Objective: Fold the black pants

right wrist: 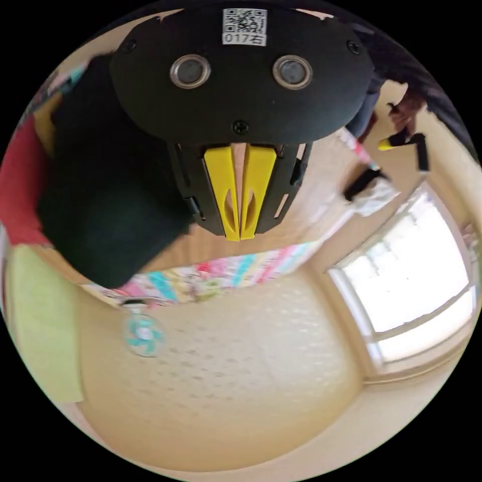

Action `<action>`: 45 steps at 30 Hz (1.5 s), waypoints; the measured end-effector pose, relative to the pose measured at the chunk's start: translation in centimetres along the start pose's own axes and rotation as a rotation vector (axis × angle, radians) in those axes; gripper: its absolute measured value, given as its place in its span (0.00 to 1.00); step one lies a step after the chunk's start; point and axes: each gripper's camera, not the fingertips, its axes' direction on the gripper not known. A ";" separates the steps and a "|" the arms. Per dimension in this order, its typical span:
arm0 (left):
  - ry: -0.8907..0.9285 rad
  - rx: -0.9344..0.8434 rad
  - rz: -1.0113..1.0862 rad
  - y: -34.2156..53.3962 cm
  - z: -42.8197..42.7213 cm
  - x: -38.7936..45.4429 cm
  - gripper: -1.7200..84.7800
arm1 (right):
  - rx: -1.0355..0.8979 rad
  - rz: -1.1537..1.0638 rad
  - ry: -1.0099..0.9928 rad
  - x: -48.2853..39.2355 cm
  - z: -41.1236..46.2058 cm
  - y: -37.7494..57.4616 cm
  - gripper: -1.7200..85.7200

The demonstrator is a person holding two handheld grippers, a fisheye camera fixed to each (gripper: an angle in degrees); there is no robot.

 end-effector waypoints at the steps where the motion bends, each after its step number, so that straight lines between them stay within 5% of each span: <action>1: 0.003 0.004 0.002 0.1 0.1 0.1 0.01 | -0.085 -0.042 -0.203 -3.8 4.6 -1.4 0.03; 4: -0.013 0.037 -0.009 0.5 -0.2 0.6 0.01 | -0.321 -0.328 -0.035 -16.9 14.2 -0.8 0.03; 8: -0.038 0.102 -0.018 2.2 -2.1 0.5 0.01 | -0.196 -0.348 -0.090 -22.3 13.6 3.5 0.04; 11: -0.151 0.081 0.010 3.8 -2.8 -0.1 0.01 | -0.145 -0.092 0.050 -17.6 8.8 6.6 0.10; 16: -0.188 -0.031 0.085 4.9 0.2 -0.9 0.01 | -0.025 0.258 0.841 -6.7 -8.8 12.8 0.17; 19: -0.101 -0.081 0.133 4.2 4.2 -0.5 0.02 | 0.094 0.499 1.001 -3.8 -18.3 15.4 0.19; 22: 0.043 -0.103 0.160 2.9 8.7 1.2 0.04 | 0.203 0.623 0.819 -0.5 -22.7 16.7 0.18; 26: 0.224 -0.170 0.278 2.5 15.0 6.4 0.08 | 0.090 0.725 0.542 4.4 -21.3 15.3 0.10; 31: 0.190 -0.249 0.434 3.7 17.9 12.7 0.13 | 0.232 0.394 0.281 -4.2 -23.2 5.3 0.06; 35: 0.128 -0.136 0.525 2.5 15.7 14.9 0.13 | 0.173 0.137 0.154 -10.2 -22.3 -2.2 0.05; 40: 0.036 0.016 0.582 -0.7 11.5 16.7 0.15 | 0.161 -0.185 -0.245 -19.4 -23.6 -10.6 0.04; 45: 0.039 0.153 0.709 -2.8 5.6 19.0 0.16 | 0.140 -0.297 -0.516 -24.2 -25.0 -15.8 0.04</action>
